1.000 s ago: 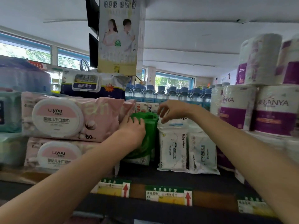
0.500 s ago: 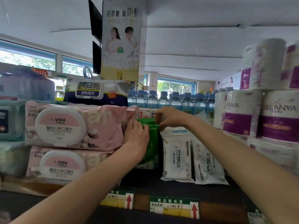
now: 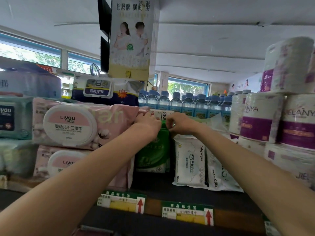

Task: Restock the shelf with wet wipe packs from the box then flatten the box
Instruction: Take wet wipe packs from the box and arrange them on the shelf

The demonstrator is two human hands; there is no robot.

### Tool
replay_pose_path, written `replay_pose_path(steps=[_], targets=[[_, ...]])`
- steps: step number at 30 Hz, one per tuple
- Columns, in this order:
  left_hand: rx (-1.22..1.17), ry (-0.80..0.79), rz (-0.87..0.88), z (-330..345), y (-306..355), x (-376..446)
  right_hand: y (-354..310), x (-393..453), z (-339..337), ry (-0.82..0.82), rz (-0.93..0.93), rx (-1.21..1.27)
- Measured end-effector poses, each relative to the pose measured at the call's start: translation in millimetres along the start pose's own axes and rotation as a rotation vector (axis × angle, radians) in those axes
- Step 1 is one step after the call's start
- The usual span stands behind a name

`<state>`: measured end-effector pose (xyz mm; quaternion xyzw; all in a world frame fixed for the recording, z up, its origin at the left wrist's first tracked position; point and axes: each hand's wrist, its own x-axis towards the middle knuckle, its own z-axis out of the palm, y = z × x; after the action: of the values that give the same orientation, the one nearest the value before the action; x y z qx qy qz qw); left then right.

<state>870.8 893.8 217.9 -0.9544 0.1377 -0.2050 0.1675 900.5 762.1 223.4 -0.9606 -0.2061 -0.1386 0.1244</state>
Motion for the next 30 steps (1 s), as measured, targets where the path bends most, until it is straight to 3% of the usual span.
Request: replay_pose_path(steps=[6, 9, 11, 16, 20, 23, 27, 30], targets=[[-0.211, 0.003, -0.014, 3.0, 1.5, -2.2, 2.8, -5.8, 6.4, 0.206, -0.036, 0.055], [-0.245, 0.037, -0.030, 6.0, 4.6, -6.1, 1.8, -7.5, 3.9, 0.042, -0.027, 0.054], [-0.205, 0.068, -0.052, 6.3, 8.2, -12.3, -2.9, -9.3, -7.2, -0.017, -0.010, -0.003], [0.109, 0.032, 0.038, 14.3, 25.5, -52.0, -19.1, -46.3, -24.3, 0.306, -0.169, -0.353], [0.207, -0.093, 0.118, 27.6, 33.1, -78.3, -20.8, -63.8, 22.9, 0.118, -0.147, -0.540], [0.240, -0.208, 0.157, 29.5, 36.5, -80.6, -21.4, -57.8, 37.3, 0.134, -0.038, -0.383], [0.259, -0.271, 0.249, 33.6, 36.4, -78.4, -28.8, -47.0, 36.8, 0.311, 0.017, -0.043], [0.261, -0.290, 0.289, 34.6, 35.7, -70.9, -30.6, -39.0, 36.3, 0.340, 0.049, -0.031]])
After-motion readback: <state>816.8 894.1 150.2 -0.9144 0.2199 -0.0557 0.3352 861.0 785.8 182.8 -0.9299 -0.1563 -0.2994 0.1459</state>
